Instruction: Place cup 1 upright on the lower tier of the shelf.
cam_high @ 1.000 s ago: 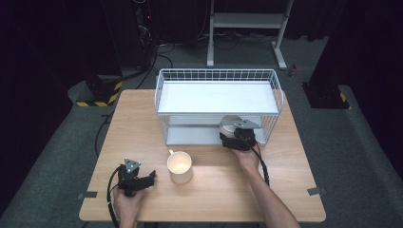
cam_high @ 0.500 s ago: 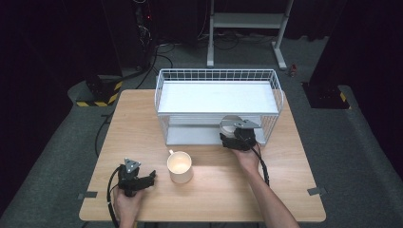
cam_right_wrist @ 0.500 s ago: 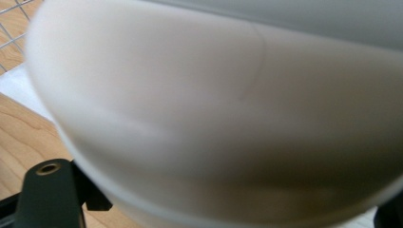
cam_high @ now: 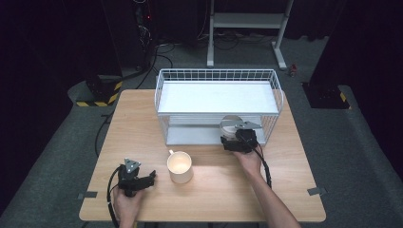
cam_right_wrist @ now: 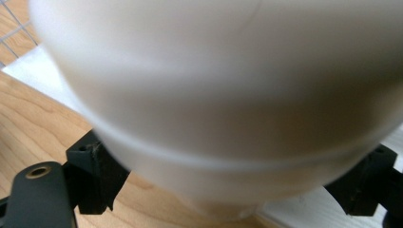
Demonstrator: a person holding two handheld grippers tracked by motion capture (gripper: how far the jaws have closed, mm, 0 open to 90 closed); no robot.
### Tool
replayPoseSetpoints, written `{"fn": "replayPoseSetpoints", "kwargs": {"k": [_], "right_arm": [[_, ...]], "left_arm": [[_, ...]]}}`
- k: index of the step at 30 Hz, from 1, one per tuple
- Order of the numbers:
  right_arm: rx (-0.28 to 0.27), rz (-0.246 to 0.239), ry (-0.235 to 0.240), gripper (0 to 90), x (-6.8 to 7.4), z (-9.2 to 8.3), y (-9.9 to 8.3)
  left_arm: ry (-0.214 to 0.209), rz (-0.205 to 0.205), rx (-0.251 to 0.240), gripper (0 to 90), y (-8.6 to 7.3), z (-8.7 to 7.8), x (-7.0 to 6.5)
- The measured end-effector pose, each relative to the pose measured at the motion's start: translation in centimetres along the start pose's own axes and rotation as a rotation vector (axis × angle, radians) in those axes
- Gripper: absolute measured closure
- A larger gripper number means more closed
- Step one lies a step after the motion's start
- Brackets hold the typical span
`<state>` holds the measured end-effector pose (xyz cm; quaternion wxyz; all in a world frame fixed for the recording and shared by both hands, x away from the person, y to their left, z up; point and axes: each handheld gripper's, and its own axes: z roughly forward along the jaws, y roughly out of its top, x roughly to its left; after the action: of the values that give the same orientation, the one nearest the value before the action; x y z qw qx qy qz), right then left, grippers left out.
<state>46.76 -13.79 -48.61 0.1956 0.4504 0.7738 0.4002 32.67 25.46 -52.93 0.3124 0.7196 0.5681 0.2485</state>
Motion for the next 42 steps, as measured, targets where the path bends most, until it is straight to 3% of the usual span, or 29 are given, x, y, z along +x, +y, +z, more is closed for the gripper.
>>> {"fn": "replayPoseSetpoints", "kwargs": {"k": [1,14,23,30,32,35,42], "right_arm": [[-0.006,-0.019,-0.002,15.5,-0.1,0.0,-0.1],[-0.008,-0.030,-0.029,18.6,0.1,-0.2,-0.4],[-0.004,0.002,-0.053,18.6,-0.3,0.5,0.1],[-0.033,0.007,-0.074,18.7,-0.8,1.3,0.3],[-0.020,0.033,-0.083,18.7,-0.8,1.5,0.6],[-0.020,0.023,-0.087,18.7,-1.1,1.9,1.0],[-0.050,0.046,-0.099,18.5,-1.5,2.7,0.9]], "left_arm": [[0.000,0.000,0.000,15.6,0.0,0.0,0.0],[0.000,-0.001,0.000,15.5,0.0,0.0,0.0],[0.000,0.000,0.000,15.6,0.0,0.0,0.0],[0.000,0.000,0.000,15.5,0.0,0.0,0.0],[0.000,0.000,0.000,15.5,0.0,0.0,0.0],[0.001,0.000,-0.001,15.5,0.0,0.0,0.0],[0.001,0.001,-0.001,15.5,0.0,0.0,0.0]]}}
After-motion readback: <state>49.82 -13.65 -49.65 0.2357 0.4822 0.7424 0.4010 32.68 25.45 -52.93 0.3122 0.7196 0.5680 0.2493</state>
